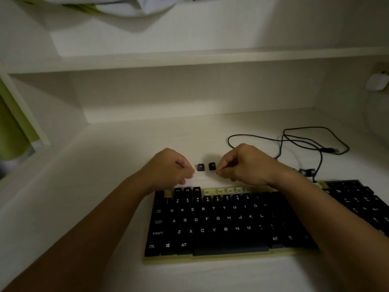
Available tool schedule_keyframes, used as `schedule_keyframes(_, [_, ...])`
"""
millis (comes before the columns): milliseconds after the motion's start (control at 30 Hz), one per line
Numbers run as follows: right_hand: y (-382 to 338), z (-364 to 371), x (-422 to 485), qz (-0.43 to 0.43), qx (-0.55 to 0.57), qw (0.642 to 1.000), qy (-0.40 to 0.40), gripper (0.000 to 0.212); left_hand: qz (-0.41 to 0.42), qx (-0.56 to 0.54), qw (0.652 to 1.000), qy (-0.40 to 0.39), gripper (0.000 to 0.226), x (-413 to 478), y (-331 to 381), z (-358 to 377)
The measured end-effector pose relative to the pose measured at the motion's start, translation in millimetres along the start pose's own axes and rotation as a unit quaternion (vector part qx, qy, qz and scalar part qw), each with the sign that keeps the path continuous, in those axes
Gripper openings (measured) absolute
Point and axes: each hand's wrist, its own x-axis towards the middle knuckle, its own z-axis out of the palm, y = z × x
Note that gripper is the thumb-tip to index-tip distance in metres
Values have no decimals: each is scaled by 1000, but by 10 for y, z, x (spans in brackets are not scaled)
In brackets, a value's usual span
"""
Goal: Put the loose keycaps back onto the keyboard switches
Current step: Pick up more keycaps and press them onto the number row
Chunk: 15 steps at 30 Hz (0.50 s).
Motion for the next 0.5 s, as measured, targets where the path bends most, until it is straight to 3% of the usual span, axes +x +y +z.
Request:
schedule_keyframes(67, [35, -33, -47, -3, 8, 999, -31, 6, 17, 79, 996, 35, 11, 113, -31, 20])
schedule_keyframes(133, [56, -34, -86, -20, 19, 997, -77, 7, 35, 139, 989, 40, 32, 205, 11, 72])
schedule_keyframes(267, [82, -7, -91, -56, 33, 991, -118, 10, 41, 223, 973, -41, 58, 326, 98, 185])
schedule_keyframes(367, [125, 10, -78, -67, 43, 990, -116, 10, 44, 238, 969, -48, 50, 370, 106, 217])
schedule_keyframes(500, [157, 24, -60, -72, 47, 989, -122, 11, 67, 216, 974, 6, 31, 354, 92, 249])
